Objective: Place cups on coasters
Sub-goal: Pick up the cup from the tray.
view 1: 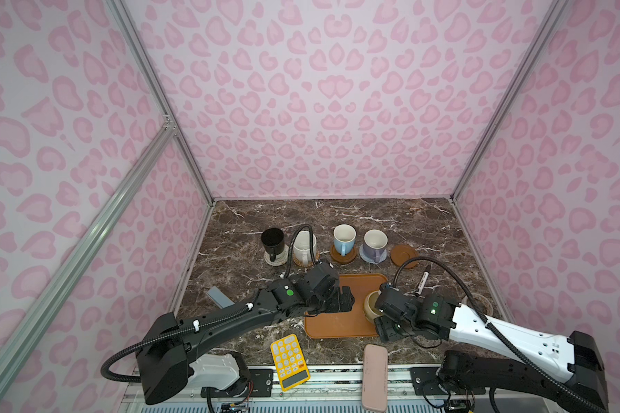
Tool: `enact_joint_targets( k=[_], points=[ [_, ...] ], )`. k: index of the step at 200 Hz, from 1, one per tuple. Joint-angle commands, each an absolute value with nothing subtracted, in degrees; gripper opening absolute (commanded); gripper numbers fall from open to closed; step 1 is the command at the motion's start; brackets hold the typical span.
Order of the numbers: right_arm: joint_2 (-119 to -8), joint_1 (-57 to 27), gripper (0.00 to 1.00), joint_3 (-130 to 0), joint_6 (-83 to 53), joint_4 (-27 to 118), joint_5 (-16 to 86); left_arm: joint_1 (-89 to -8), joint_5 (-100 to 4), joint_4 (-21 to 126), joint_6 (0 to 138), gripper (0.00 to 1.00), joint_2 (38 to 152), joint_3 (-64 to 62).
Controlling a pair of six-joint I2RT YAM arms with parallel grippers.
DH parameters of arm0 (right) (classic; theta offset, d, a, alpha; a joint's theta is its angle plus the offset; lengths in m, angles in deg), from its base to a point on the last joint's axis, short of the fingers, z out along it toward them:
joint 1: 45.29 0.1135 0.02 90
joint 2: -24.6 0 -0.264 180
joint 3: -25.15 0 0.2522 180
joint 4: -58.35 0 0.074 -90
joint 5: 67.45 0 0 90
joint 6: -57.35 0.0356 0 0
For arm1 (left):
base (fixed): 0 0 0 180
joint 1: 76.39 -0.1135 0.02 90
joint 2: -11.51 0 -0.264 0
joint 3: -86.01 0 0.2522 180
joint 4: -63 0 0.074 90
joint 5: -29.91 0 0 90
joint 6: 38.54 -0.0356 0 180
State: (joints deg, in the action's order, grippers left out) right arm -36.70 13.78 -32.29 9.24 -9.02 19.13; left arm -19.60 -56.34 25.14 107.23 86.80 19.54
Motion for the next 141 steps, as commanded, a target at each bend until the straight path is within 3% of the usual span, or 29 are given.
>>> enact_joint_targets(
  k=[1, 46, 88, 141],
  points=[
    [-37.26, 13.86, 0.78, -31.17, 10.39, -5.09, 18.58, -19.18, -55.81, 29.02, 109.82, 0.97, 87.18, 20.71],
    [-38.72, 13.78, 0.65, -28.99, 12.17, -2.75, 17.86, -18.40, -55.79, 29.93, 110.61, 0.97, 88.97, 21.28],
    [-39.43, 13.80, 0.60, -27.41, 12.29, -1.21, 17.51, -17.90, -55.26, 31.17, 110.46, 0.97, 90.60, 21.03],
    [-39.05, 13.85, 0.43, -25.93, 13.13, -0.16, 16.68, -17.25, -54.64, 31.98, 110.48, 0.97, 92.07, 21.06]
  ],
)
